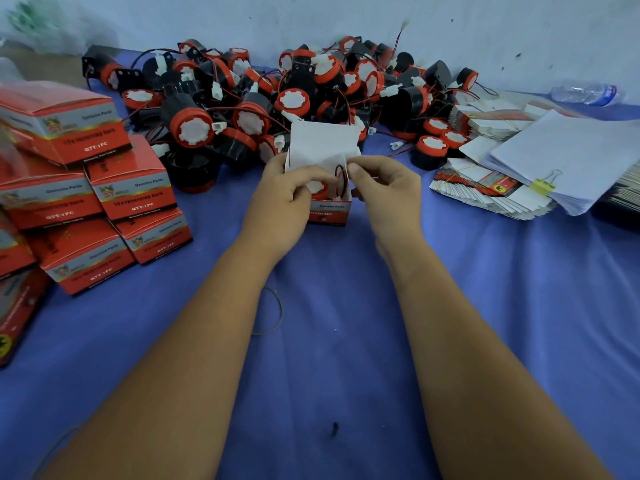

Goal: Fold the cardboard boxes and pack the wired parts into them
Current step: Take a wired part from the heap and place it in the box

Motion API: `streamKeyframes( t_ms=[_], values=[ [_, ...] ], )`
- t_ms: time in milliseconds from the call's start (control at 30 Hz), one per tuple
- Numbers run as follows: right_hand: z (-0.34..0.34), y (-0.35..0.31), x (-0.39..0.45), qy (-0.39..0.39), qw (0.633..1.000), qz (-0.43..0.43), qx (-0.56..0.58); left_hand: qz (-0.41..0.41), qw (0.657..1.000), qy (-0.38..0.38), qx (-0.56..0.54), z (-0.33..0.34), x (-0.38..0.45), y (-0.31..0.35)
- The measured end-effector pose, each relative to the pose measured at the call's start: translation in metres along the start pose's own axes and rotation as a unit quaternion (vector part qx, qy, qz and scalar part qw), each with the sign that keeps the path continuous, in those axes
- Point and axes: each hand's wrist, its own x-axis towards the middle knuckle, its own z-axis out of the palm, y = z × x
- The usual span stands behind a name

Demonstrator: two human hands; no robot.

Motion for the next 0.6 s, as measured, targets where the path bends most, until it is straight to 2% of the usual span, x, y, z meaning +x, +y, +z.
streamKeyframes(
  t_ms=[133,167,300,333,400,600],
  values=[
    [0.008,0.002,-0.004,-0.030,0.998,-0.011,-0.045,0.005,0.999,0.000,-0.041,-0.002,-0.001,0.002],
    [0.009,0.002,-0.004,-0.034,0.998,-0.008,-0.055,-0.003,0.997,0.013,-0.082,-0.003,-0.001,0.003],
    [0.009,0.003,-0.003,-0.039,0.997,0.030,-0.062,-0.112,0.941,0.130,-0.293,-0.009,0.007,0.001],
    [0.009,0.004,-0.003,-0.040,0.997,0.043,-0.048,-0.141,0.932,0.137,-0.305,-0.010,0.010,-0.001],
    [0.007,0.003,-0.004,-0.050,0.997,0.058,-0.010,-0.162,0.935,0.108,-0.297,-0.011,0.012,-0.006],
    [0.005,0.002,-0.001,-0.125,0.990,0.068,-0.004,-0.151,0.949,0.058,-0.269,-0.011,0.011,-0.008]
  ],
)
